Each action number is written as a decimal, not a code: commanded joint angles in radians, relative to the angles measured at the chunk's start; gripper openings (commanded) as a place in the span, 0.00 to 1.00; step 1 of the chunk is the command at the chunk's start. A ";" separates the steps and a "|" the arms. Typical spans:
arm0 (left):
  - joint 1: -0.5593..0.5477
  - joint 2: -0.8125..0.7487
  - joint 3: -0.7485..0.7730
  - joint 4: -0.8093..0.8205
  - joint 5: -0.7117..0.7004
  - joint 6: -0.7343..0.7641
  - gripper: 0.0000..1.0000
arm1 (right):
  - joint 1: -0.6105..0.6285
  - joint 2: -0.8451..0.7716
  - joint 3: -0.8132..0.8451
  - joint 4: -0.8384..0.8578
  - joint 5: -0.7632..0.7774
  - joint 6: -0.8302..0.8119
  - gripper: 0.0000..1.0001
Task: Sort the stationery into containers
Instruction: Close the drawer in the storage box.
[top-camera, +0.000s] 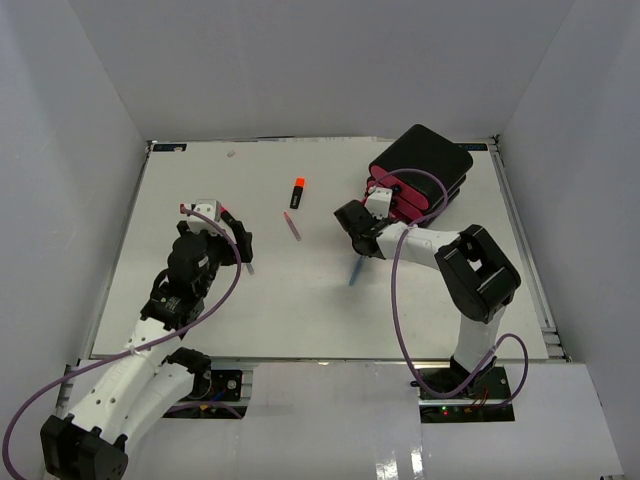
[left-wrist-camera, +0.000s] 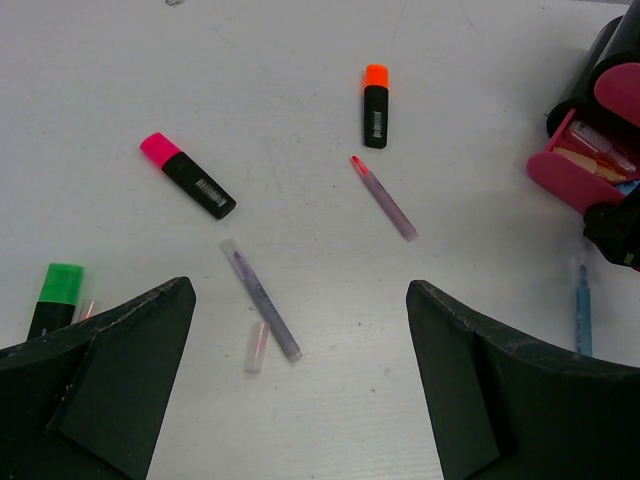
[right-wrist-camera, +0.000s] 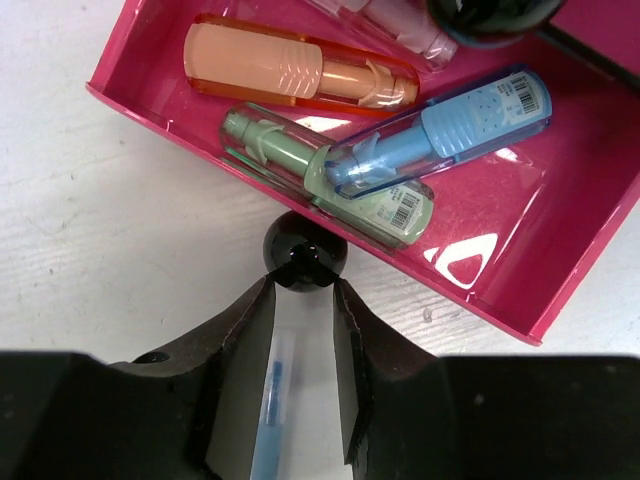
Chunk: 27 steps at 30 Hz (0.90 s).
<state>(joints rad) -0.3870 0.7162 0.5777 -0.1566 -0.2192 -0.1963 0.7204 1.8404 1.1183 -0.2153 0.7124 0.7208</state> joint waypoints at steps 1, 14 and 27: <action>0.007 -0.020 0.008 0.012 0.017 -0.008 0.98 | -0.004 0.011 0.057 0.010 0.108 0.006 0.36; 0.007 -0.023 0.005 0.015 0.021 -0.006 0.98 | -0.059 0.048 0.114 0.024 0.157 -0.060 0.40; 0.007 -0.018 0.004 0.019 0.034 -0.002 0.98 | -0.104 0.072 0.089 0.131 0.144 -0.187 0.57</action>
<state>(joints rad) -0.3870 0.7094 0.5777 -0.1532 -0.1993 -0.1963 0.6319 1.9045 1.1954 -0.1452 0.8062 0.5678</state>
